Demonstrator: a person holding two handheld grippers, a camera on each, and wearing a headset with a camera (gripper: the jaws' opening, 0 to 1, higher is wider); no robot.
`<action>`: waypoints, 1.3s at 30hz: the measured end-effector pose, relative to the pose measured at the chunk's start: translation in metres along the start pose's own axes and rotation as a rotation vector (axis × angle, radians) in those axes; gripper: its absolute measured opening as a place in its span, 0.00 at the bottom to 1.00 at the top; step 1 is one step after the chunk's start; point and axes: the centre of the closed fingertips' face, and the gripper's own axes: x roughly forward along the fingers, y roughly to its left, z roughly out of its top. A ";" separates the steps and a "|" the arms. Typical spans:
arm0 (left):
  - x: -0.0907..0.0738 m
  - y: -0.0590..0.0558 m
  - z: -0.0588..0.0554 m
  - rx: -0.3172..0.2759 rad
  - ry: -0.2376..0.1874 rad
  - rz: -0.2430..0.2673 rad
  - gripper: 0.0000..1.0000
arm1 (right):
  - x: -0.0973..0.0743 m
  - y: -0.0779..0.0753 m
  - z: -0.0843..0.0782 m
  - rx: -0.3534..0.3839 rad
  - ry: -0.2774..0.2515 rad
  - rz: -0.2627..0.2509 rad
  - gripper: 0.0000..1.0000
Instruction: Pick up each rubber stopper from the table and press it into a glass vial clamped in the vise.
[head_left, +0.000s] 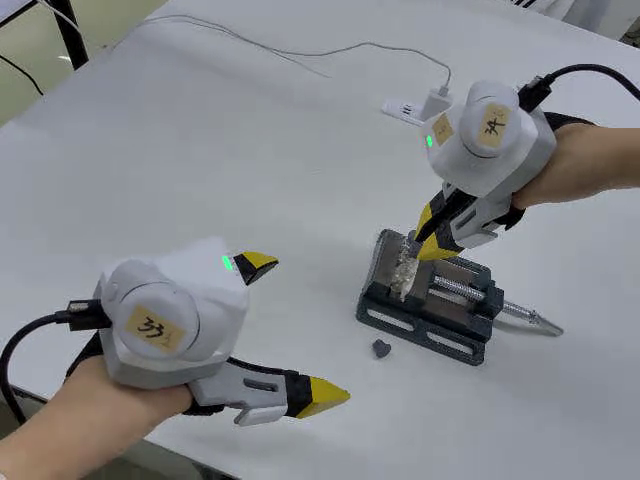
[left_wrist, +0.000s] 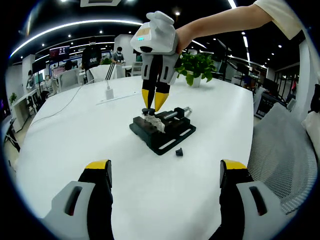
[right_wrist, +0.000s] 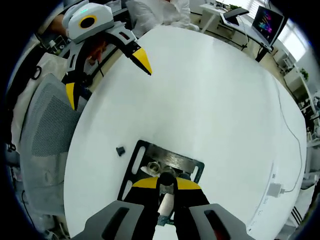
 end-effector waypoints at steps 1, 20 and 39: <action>0.000 0.000 0.000 -0.001 0.000 0.000 0.88 | 0.000 0.000 0.000 0.001 0.001 0.000 0.06; 0.003 0.000 -0.005 -0.019 0.010 -0.009 0.87 | 0.004 -0.003 -0.002 0.010 0.015 0.016 0.06; 0.008 -0.003 -0.006 -0.021 0.011 -0.025 0.86 | 0.010 -0.013 -0.004 0.210 0.091 0.033 0.04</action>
